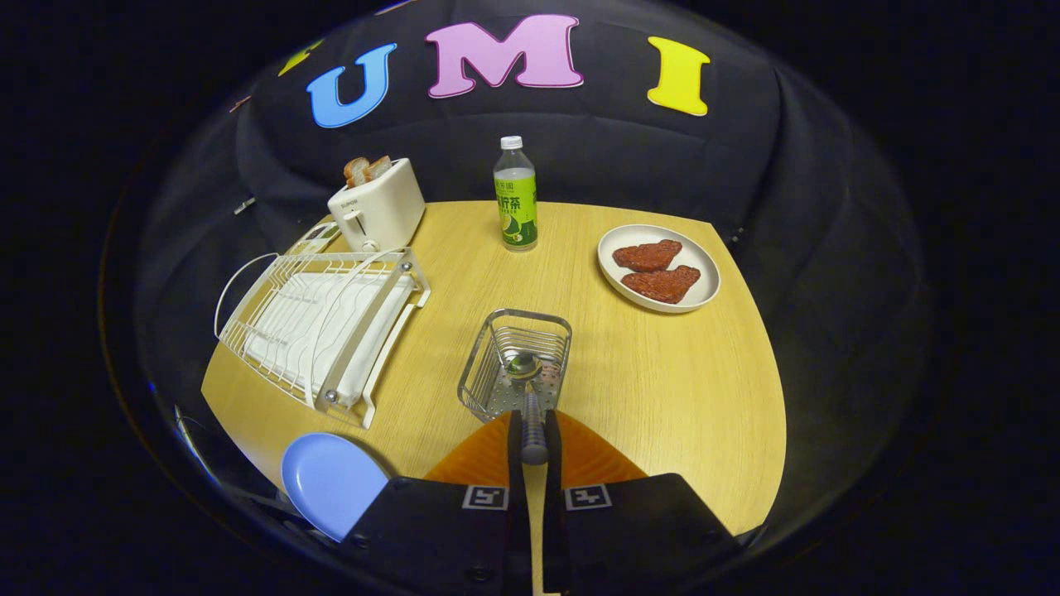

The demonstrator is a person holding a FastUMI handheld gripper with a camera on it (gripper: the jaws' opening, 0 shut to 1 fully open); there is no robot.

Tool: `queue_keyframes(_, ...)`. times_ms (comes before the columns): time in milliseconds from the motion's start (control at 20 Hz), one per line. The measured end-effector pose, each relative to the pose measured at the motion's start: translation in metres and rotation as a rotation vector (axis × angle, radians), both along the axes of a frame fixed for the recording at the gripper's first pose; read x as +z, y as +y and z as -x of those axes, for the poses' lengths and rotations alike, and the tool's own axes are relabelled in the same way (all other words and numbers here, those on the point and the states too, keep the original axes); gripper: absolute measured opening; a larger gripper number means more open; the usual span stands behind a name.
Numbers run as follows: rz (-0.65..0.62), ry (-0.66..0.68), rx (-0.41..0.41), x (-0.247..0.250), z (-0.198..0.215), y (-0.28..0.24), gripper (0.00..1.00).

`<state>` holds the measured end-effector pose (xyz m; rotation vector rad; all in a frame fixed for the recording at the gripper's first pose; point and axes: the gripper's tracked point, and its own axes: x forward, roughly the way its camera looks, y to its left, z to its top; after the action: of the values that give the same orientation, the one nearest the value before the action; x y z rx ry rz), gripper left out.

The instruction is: Take the plate from the dish rack, then take the spoon from the basket and place it into the plate.

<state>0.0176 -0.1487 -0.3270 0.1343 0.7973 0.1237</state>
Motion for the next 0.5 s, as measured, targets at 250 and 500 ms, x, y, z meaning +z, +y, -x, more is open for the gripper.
queue_keyframes(250, -0.003, -0.076, -0.003, 0.044, 0.014, -0.006, 0.10)
queue_keyframes(500, -0.075, -0.171, 0.022, 0.115, 0.049, 0.008, 0.10)
